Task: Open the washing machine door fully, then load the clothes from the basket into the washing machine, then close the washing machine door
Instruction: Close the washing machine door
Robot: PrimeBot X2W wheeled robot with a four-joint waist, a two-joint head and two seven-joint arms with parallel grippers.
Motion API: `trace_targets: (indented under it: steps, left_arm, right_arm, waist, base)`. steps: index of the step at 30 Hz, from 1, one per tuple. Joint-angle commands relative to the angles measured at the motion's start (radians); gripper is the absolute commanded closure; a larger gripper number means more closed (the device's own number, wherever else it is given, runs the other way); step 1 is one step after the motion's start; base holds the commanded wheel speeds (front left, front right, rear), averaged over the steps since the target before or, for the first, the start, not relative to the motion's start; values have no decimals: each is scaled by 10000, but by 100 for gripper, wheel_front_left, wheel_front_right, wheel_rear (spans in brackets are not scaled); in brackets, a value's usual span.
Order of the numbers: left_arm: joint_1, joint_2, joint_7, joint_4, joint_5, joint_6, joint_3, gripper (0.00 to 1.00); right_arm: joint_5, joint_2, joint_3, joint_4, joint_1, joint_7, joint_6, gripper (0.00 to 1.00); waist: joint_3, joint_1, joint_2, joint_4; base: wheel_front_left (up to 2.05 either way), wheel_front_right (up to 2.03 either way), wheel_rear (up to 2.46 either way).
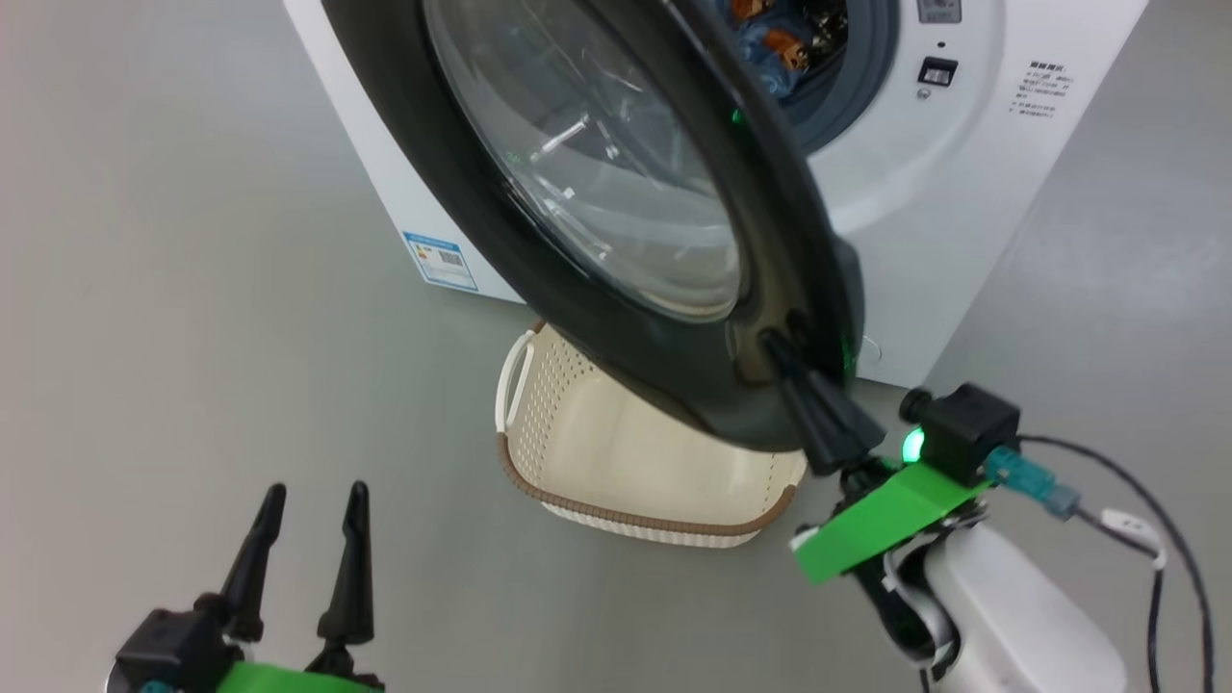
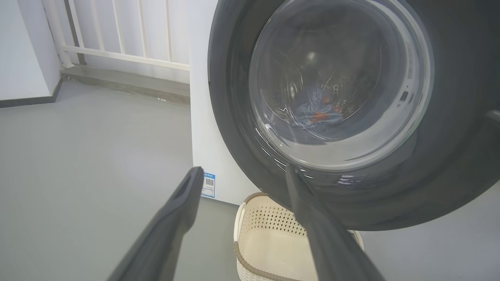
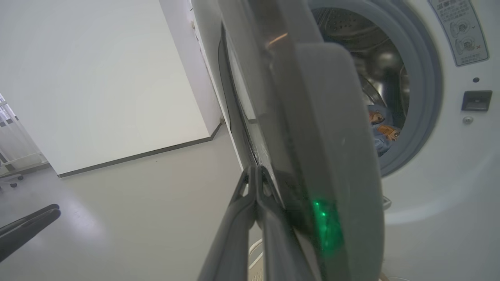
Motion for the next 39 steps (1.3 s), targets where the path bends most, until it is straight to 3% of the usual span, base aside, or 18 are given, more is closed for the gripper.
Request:
trace_targets:
  steps: [1, 39]
  left_arm:
    - [-474, 119, -67, -348, 61, -21, 295, 0]
    - [-2018, -353, -67, -847, -96, -21, -727, 0]
  right_arm:
    - [-59, -41, -78, -245, -422, -51, 2, 100]
    - [-432, -1216, -2634, 26, -3524, -51, 2, 100]
  waist:
    - [144, -1, 0, 10]
    - [2366, -1, 0, 1019]
  base:
    - [0, 0, 0]
    - [0, 0, 0]
